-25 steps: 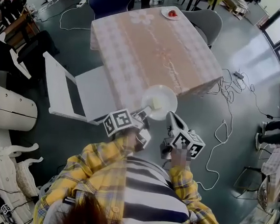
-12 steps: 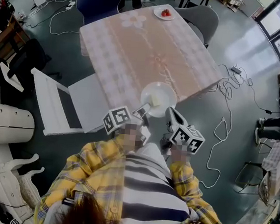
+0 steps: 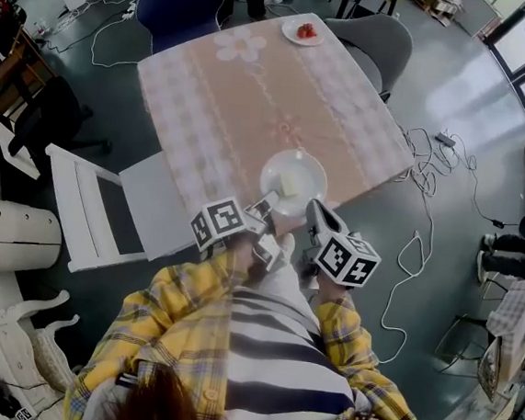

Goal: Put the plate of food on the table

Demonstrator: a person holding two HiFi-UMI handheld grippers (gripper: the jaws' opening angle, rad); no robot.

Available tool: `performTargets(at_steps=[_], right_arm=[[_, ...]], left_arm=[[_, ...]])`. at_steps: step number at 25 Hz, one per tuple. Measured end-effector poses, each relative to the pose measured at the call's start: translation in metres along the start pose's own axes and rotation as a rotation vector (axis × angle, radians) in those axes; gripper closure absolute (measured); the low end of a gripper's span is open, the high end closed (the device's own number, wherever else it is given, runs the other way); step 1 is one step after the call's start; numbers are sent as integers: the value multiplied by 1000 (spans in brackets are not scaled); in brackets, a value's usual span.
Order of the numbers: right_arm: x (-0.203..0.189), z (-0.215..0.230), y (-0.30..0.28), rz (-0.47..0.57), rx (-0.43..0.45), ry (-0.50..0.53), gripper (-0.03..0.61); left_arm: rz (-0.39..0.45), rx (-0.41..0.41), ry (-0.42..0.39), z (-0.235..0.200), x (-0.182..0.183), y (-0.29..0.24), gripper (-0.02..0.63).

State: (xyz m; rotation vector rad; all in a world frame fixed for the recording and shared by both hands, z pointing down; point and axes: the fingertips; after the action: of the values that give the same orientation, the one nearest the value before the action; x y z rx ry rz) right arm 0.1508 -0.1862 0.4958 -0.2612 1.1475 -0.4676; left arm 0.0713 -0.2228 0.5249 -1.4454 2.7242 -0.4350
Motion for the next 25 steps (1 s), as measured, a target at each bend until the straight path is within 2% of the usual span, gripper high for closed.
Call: performTargets(at_steps=[9, 25], right_arm=[[41, 57, -37, -52, 53, 20, 581], [92, 139, -86, -111, 92, 29, 581]], left_arm=[[53, 23, 55, 9, 8, -82, 603], [117, 62, 57, 21, 25, -183, 601]])
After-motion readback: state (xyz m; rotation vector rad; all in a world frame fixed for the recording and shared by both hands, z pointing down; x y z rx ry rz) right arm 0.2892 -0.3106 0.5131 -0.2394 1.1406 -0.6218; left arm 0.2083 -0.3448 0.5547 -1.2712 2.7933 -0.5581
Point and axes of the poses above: the fingertips, and each gripper's own axes: y backward along the fingers, z to its right, x out of its top, and after that the axes turned 9 degrees about y, right-handed
